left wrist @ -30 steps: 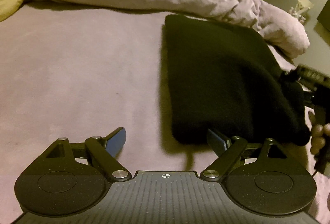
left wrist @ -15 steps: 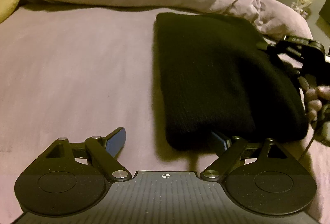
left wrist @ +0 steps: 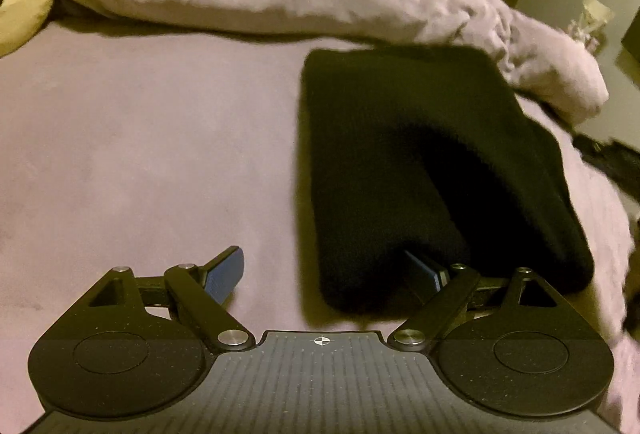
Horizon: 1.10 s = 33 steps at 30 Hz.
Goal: Fold small clothes
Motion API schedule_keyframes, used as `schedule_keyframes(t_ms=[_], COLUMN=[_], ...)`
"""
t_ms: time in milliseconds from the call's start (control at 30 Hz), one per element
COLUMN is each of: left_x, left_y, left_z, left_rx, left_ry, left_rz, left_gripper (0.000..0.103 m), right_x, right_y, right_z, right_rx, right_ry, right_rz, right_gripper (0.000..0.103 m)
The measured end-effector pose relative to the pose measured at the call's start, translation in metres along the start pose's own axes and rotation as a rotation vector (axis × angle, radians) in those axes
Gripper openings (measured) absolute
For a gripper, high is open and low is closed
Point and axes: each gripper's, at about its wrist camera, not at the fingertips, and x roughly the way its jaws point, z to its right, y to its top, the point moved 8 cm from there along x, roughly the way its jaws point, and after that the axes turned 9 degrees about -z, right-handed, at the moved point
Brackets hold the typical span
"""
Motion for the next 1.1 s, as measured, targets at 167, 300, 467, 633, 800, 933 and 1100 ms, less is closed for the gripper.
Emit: schedule_keyframes(t_ms=[167, 300, 467, 633, 800, 933, 1100], left_x=[-0.002, 0.000, 0.005, 0.006, 0.005, 0.007, -0.006], left_y=[0.006, 0.005, 0.002, 0.003, 0.002, 0.001, 0.006], left_z=[0.000, 0.002, 0.001, 0.002, 0.004, 0.006, 0.010], left_rx=[-0.024, -0.005, 0.007, 0.010, 0.018, 0.020, 0.042], left_ry=[0.009, 0.023, 0.028, 0.027, 0.028, 0.026, 0.060], left_rz=[0.008, -0.011, -0.035, -0.034, -0.026, -0.037, 0.006], left_gripper=[0.091, 0.093, 0.093, 0.093, 0.094, 0.094, 0.094], right_x=[0.001, 0.042, 0.068, 0.049, 0.028, 0.056, 0.053], right_y=[-0.010, -0.013, -0.036, -0.035, -0.018, -0.054, -0.061], right_z=[-0.032, -0.046, -0.057, -0.064, -0.050, -0.026, -0.019], right_rx=[-0.010, 0.045, 0.113, -0.026, -0.093, -0.114, -0.103], right_ry=[0.144, 0.227, 0.355, 0.266, 0.135, 0.067, 0.088], right_rz=[-0.037, -0.172, -0.325, -0.240, -0.124, -0.197, -0.129], right_gripper=[0.053, 0.056, 0.041, 0.018, 0.017, 0.020, 0.025])
